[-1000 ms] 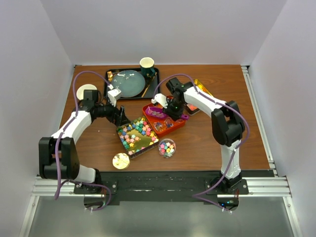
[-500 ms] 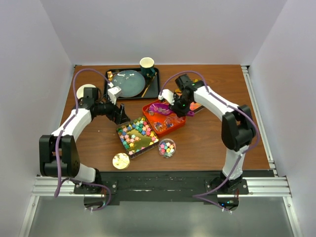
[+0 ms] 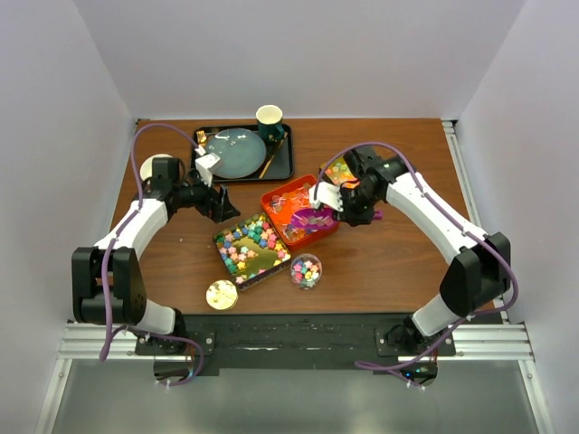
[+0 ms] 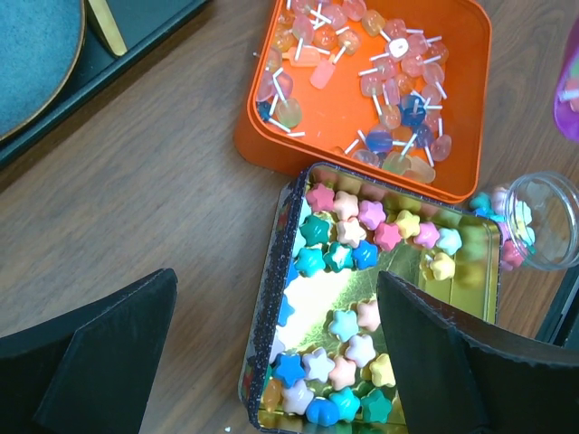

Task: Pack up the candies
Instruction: Place the fake candies in the packing bottle.

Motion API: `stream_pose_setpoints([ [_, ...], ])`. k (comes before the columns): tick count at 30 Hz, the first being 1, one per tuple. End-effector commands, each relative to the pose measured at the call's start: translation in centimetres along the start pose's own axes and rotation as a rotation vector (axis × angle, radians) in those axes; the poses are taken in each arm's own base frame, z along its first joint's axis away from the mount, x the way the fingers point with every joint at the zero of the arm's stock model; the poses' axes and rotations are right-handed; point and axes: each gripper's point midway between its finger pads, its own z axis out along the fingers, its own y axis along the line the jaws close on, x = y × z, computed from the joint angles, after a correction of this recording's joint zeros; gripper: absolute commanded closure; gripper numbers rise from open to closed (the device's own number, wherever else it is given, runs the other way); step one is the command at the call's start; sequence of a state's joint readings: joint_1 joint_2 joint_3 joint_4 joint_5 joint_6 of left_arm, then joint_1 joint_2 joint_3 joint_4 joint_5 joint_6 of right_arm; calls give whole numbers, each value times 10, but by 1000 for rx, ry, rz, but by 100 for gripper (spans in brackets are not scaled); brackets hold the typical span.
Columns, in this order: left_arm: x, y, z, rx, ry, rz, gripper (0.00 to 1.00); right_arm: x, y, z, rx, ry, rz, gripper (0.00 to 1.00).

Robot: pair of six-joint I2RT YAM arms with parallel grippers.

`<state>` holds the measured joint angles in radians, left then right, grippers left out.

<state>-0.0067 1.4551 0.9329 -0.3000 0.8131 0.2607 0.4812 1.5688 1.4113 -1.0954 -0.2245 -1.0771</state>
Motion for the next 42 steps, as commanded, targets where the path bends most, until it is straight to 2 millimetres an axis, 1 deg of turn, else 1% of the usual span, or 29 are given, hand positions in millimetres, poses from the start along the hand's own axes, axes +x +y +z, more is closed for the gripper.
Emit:
stream_pose_setpoints([
  [1, -10, 0, 0, 9, -52, 3, 4, 24, 19, -24, -30, 139, -190, 100],
  [2, -11, 0, 1, 8, -58, 7, 4, 28, 24, -24, -37, 170, -212, 100],
  [4, -10, 0, 1, 8, -59, 2, 4, 28, 28, -30, -14, 204, -275, 100],
  [5, -11, 1, 2, 8, -64, 7, 4, 32, 33, -26, -28, 228, -291, 100],
  [6, -11, 1, 1, 8, -65, 8, 4, 29, 39, -25, -32, 253, -335, 100],
  [7, -10, 1, 1, 7, -65, 7, 4, 34, 39, -27, -22, 306, -355, 100],
  [8, -10, 1, 2, 4, -67, 10, 4, 36, 41, -27, -23, 326, -373, 100],
  [9, -10, 1, 1, 3, -71, 13, 4, 32, 43, -27, -20, 345, -404, 100],
  [14, -9, -1, 1, 4, -81, 8, 3, 37, 36, -34, 18, 488, -469, 100],
  [16, -8, 0, 2, 3, -81, 10, 3, 37, 33, -36, 18, 512, -476, 100],
  [17, -9, 0, 2, 4, -83, 10, 3, 35, 28, -41, 40, 536, -486, 100],
  [18, -8, 0, 2, 3, -84, 10, 3, 35, 25, -41, 37, 563, -494, 100],
  [21, -9, -1, 2, 6, -94, 7, 4, 35, 20, -51, 38, 606, -517, 100],
  [24, -9, -2, 3, 8, -98, 10, 3, 34, 19, -56, 31, 635, -542, 100],
  [29, -10, -3, 2, 8, -104, 16, 3, 26, 19, -58, 30, 633, -549, 100],
  [35, -10, -5, 1, 20, -98, 18, 4, 22, 20, -63, 37, 624, -563, 100],
  [37, -16, -12, -1, 55, -113, 34, 4, 17, 19, -64, 44, 592, -559, 100],
  [39, -22, -24, -4, 109, -136, 47, 5, 8, 15, -62, 65, 550, -531, 100],
  [40, -24, -29, -5, 134, -145, 51, 9, 1, 9, -65, 90, 519, -500, 100],
  [41, -27, -39, -8, 185, -161, 56, 11, -3, 10, -55, 69, 484, -445, 100],
  [42, -30, -44, -9, 208, -170, 43, 13, -8, 7, -52, 70, 460, -406, 100],
])
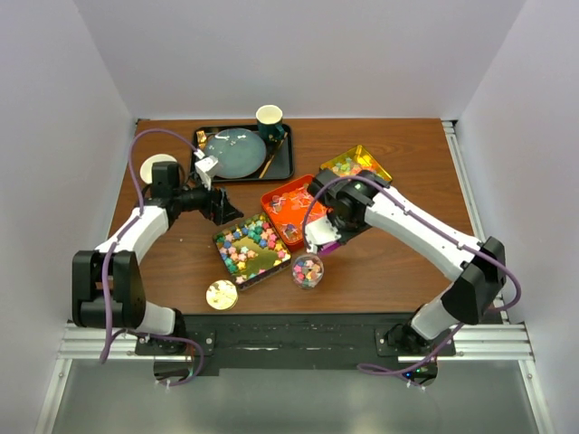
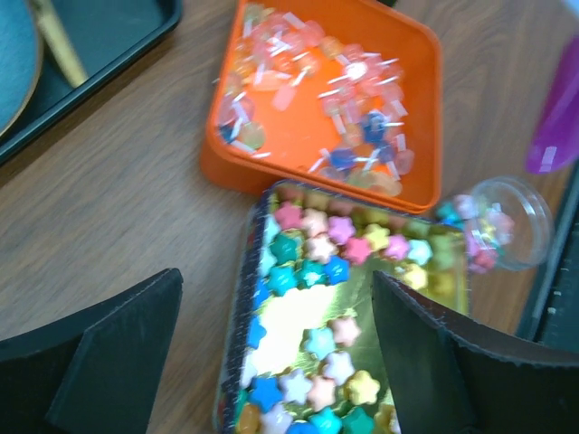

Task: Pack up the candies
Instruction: Place the fake candies in the packing bottle, then adjust the spatula.

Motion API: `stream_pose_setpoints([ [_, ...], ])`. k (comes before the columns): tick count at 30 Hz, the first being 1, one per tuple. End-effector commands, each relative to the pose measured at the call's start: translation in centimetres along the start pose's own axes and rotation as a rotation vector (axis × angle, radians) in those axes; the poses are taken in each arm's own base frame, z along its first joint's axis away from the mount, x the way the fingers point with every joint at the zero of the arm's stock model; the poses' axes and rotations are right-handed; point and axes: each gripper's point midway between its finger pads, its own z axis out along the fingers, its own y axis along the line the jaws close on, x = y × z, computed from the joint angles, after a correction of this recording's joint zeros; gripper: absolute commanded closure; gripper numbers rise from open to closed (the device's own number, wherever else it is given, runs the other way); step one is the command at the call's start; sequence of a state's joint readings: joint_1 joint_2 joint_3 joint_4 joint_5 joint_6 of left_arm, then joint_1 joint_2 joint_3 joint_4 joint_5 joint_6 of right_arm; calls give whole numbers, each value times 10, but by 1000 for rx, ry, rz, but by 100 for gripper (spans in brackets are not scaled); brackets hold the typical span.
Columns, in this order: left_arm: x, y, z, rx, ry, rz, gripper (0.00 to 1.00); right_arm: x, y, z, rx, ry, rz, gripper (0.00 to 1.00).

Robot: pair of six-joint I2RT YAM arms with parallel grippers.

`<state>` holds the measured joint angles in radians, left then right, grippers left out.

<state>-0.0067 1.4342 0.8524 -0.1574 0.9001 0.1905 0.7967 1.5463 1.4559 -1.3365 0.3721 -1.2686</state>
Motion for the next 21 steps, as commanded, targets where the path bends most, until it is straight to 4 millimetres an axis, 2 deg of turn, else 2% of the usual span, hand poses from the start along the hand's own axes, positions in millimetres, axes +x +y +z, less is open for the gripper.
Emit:
stream_pose_setpoints([
  [1, -33, -36, -11, 164, -104, 48, 19, -9, -27, -11, 10, -106, 169, 100],
  [2, -36, -45, -12, 207, -116, 45, 22, -18, -30, -9, -13, -157, 239, 100],
  [3, -40, -51, -12, 229, -124, 16, 26, -27, -37, 1, -52, -173, 268, 100],
  [4, -46, -53, -13, 245, -143, 27, 36, -29, -51, -6, -26, -213, 319, 100],
  [5, -48, -62, -13, 286, -146, 16, 45, -34, -56, -5, -34, -233, 365, 100],
  [6, -54, -66, -14, 304, -159, -9, 54, -45, -62, 6, -66, -246, 375, 100],
  [7, -61, -68, -13, 315, -175, 6, 66, -47, -73, 1, -45, -266, 392, 100],
  [9, -64, -74, -11, 343, -172, -24, 76, -58, -83, 4, -53, -301, 411, 100],
  [12, -66, -70, -6, 332, -170, -36, 77, -73, -105, -2, -18, -333, 381, 100],
  [15, -65, -63, 0, 323, -162, -58, 77, -88, -128, -19, 60, -372, 335, 100],
  [16, -65, -61, 2, 322, -161, -63, 77, -91, -136, -32, 106, -374, 318, 100],
  [18, -64, -55, 6, 312, -158, -96, 77, -98, -140, -34, 106, -378, 295, 100],
  [19, -65, -54, 7, 308, -162, -93, 77, -100, -148, -47, 141, -406, 303, 100],
  [21, -61, -49, 11, 297, -156, -103, 77, -105, -149, -57, 147, -444, 300, 100],
])
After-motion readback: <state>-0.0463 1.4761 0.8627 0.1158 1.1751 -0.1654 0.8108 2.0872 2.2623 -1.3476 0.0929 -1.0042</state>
